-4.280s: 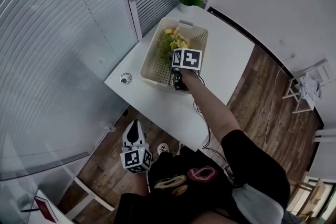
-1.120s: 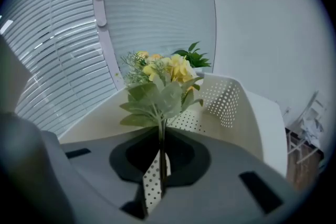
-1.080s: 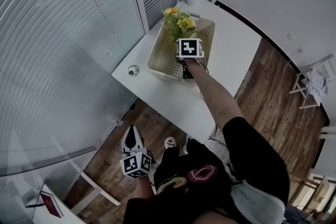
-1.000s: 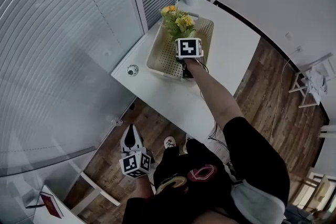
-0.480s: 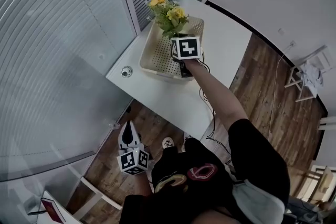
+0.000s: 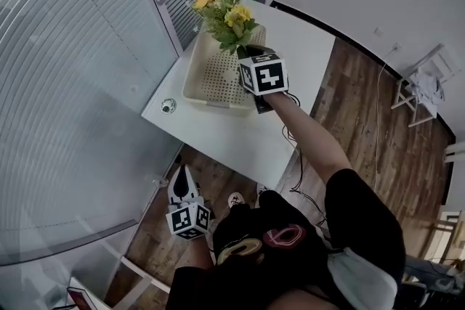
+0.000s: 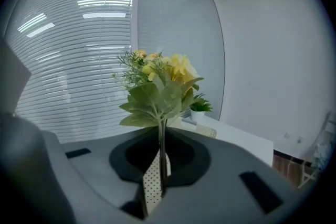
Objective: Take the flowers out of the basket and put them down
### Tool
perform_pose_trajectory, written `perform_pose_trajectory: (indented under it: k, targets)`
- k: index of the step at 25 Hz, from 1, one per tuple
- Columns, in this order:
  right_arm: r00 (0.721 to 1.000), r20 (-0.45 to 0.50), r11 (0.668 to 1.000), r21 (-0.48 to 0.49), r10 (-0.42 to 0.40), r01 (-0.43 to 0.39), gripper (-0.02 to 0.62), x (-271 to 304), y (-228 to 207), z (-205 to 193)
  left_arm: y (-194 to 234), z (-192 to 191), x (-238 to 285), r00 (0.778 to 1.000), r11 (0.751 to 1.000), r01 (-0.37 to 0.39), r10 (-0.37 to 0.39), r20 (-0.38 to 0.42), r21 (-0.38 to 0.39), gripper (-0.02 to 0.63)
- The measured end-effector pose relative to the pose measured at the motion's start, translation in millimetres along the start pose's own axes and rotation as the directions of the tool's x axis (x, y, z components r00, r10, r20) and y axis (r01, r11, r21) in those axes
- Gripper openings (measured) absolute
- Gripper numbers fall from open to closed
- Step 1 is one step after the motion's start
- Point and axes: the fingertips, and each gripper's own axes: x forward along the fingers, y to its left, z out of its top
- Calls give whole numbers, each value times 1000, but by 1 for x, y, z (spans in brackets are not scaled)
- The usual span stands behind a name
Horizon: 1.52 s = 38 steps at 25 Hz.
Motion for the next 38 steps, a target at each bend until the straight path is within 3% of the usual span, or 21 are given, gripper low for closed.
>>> perform_pose_trajectory:
  k: [16, 25, 38]
  targets:
    - [993, 74, 996, 20, -88, 86, 38, -87, -52, -10, -56, 1, 23, 987, 985, 161, -161, -7, 60, 18]
    - [987, 59, 987, 66, -150, 146, 38, -127, -79, -45, -95, -9, 30, 966, 962, 259, -257, -33, 85, 18]
    - [977, -2, 968, 135, -212, 210, 38, -165, -96, -100, -130, -27, 24, 940, 935, 339, -333, -72, 102, 18]
